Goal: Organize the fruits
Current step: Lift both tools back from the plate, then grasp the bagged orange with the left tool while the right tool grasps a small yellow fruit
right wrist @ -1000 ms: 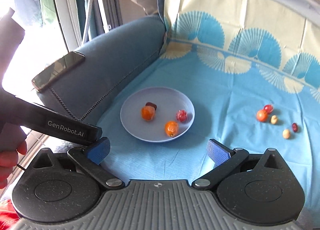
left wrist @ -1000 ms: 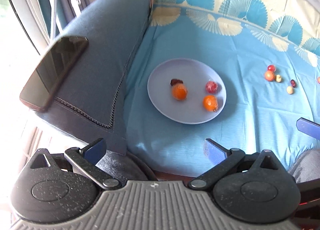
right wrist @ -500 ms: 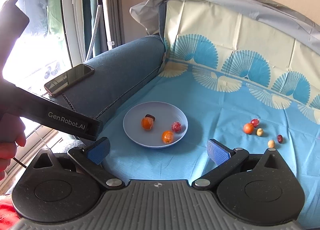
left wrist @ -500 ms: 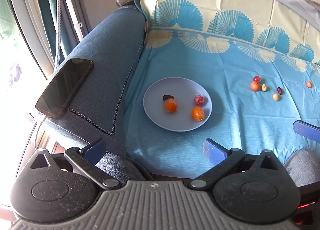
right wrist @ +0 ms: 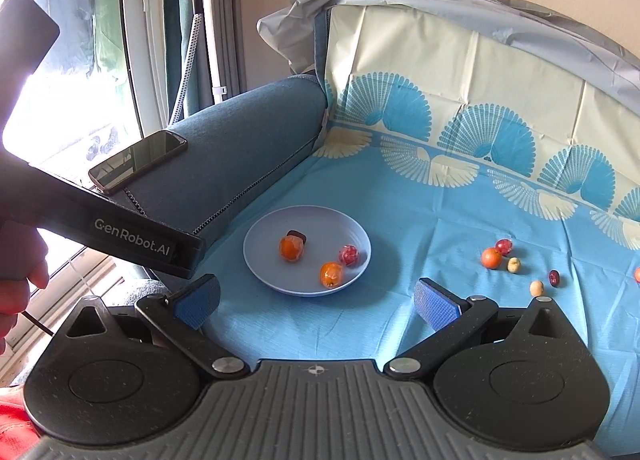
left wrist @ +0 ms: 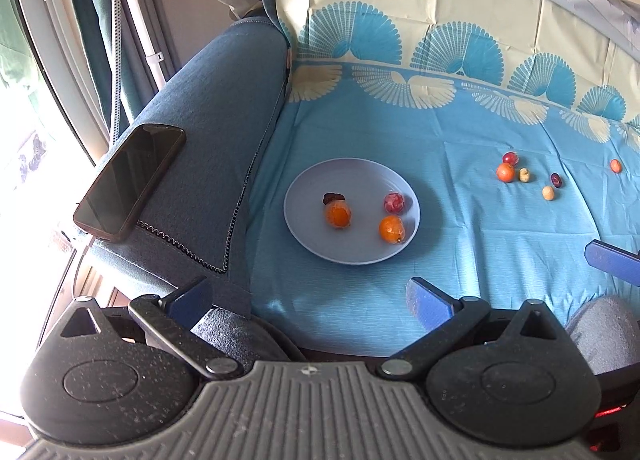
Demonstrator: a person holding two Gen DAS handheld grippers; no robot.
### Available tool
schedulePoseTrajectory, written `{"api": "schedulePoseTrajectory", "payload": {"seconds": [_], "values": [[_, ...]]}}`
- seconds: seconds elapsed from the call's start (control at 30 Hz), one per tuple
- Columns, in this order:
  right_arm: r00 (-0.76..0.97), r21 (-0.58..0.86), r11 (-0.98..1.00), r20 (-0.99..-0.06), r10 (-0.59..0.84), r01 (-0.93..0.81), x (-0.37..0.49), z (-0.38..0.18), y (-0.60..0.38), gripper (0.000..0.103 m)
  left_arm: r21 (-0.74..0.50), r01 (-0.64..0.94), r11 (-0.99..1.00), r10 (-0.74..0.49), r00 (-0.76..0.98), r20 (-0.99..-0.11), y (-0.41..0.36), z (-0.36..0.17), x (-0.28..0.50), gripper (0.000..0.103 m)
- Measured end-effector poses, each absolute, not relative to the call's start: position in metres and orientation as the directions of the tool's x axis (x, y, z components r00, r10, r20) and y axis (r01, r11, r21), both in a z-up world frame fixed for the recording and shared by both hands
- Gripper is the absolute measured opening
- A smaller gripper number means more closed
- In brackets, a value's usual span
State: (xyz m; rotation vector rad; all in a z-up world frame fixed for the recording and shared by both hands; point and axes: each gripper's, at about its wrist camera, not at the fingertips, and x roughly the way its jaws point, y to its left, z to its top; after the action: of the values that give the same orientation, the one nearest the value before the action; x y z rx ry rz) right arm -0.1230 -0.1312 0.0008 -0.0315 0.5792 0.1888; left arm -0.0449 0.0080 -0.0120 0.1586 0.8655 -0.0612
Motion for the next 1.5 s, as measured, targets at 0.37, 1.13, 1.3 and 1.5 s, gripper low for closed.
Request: {"api": "schedulePoseTrajectory", "payload": {"seconds": [0.37,1.13,1.3,1.5], "values": [[0.812,0.025,0.983,-0.56,0.166,-0.184,-0.121,-0.002,-0.131,0.102,0.122,0.126,0.984,0.012,0.641,-0.767,0.006,-0.014,-0.041,0.103],[0.79,0.08,0.991,-0.599,0.13,-0.103,-0.105,-0.021,-0.155,0.102,0.139,0.147,0.979,0.024,0.597,-0.802,-0.013,-0.027,-0.016,0.103],[0.79,0.096,0.995,-0.611,0.053,0.007,-0.097,-0.034,-0.18,0.102,0.15,0.182,0.972,0.014,0.593,-0.805,-0.038,-0.033,0.005,0.103],[0.769,0.098,0.971,-0.629,-0.11,0.219,-0.075,-0.06,-0.241,0.102,0.151,0.27,0.951,-0.05,0.617,-0.786,-0.091,-0.048,0.046,0.103]]}}
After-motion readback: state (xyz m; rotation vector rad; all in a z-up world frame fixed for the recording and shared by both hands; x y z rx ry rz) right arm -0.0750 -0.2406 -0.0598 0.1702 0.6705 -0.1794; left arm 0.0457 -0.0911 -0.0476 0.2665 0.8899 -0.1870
